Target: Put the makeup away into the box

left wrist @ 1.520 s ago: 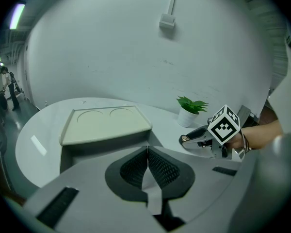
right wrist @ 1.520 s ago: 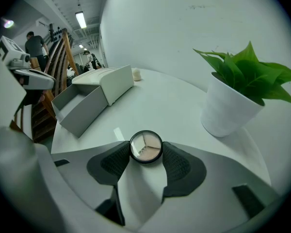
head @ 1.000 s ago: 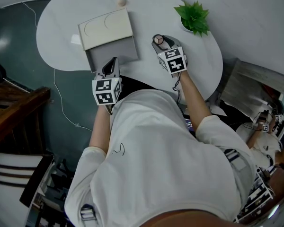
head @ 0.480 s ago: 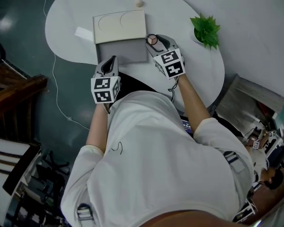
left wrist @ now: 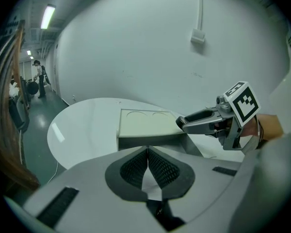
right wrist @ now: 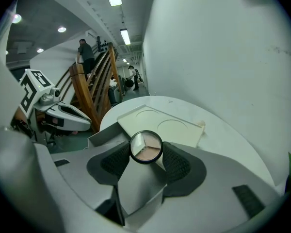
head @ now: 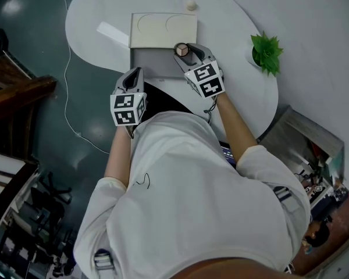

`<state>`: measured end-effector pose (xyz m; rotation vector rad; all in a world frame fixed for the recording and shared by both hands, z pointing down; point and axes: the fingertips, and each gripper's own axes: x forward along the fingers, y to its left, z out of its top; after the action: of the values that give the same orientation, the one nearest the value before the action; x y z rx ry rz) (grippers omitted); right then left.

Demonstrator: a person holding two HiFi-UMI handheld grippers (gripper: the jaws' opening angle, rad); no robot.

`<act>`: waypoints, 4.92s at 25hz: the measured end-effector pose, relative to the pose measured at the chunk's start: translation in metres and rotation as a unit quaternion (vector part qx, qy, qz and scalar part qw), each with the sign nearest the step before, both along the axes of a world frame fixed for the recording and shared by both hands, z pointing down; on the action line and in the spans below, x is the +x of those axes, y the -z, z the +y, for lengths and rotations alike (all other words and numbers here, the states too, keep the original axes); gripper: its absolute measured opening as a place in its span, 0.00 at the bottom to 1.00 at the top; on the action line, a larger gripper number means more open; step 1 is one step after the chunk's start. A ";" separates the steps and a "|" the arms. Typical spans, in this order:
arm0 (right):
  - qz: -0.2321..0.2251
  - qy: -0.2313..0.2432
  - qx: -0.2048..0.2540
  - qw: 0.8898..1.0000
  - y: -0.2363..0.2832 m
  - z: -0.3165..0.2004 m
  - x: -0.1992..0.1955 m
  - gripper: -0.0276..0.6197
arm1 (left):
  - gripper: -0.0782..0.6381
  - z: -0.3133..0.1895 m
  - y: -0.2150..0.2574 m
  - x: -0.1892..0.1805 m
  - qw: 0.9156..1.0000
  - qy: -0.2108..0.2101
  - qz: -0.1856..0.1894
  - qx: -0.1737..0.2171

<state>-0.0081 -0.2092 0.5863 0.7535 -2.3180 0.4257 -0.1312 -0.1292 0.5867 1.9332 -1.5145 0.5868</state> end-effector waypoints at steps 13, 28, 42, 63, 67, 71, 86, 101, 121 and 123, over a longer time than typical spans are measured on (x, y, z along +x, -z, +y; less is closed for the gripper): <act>-0.011 0.155 -0.056 0.986 -0.011 0.040 -0.100 0.37 | 0.14 -0.018 -0.004 -0.053 0.999 0.036 0.002 -0.013; 0.082 0.167 -0.146 0.972 -0.070 0.056 -0.120 0.37 | 0.14 -0.038 -0.019 -0.088 0.999 0.021 0.014 -0.036; 0.126 0.163 -0.123 0.971 -0.082 0.056 -0.098 0.39 | 0.14 -0.032 -0.021 -0.065 0.999 -0.014 0.019 -0.042; 0.021 -0.073 -0.034 0.997 -0.002 0.080 0.044 0.04 | 0.14 0.006 0.001 0.068 0.993 -0.108 0.031 -0.022; 0.007 -0.116 -0.024 0.993 0.001 0.102 0.078 0.04 | 0.14 0.028 0.002 0.098 0.992 -0.120 0.034 -0.025; 0.003 -0.169 -0.019 0.985 0.009 0.112 0.100 0.04 | 0.14 0.045 0.004 0.107 0.988 -0.149 0.030 -0.025; -0.037 -0.387 0.084 0.917 0.075 0.142 0.063 0.04 | 0.14 0.048 0.066 0.065 0.955 -0.276 0.085 0.066; -0.035 -0.408 0.315 0.856 0.296 0.134 0.083 0.04 | 0.14 0.012 0.281 0.095 0.893 -0.294 0.138 0.313; -0.040 -0.420 0.344 0.839 0.319 0.140 0.113 0.04 | 0.14 0.017 0.315 0.127 0.872 -0.303 0.114 0.366; -0.039 -0.420 0.343 0.839 0.317 0.139 0.115 0.04 | 0.14 0.016 0.314 0.127 0.873 -0.302 0.112 0.365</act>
<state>0.1071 -0.0698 0.2692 2.1596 -2.0747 -0.0546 -0.0040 -0.1133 0.2723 2.9793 -1.0253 -0.0167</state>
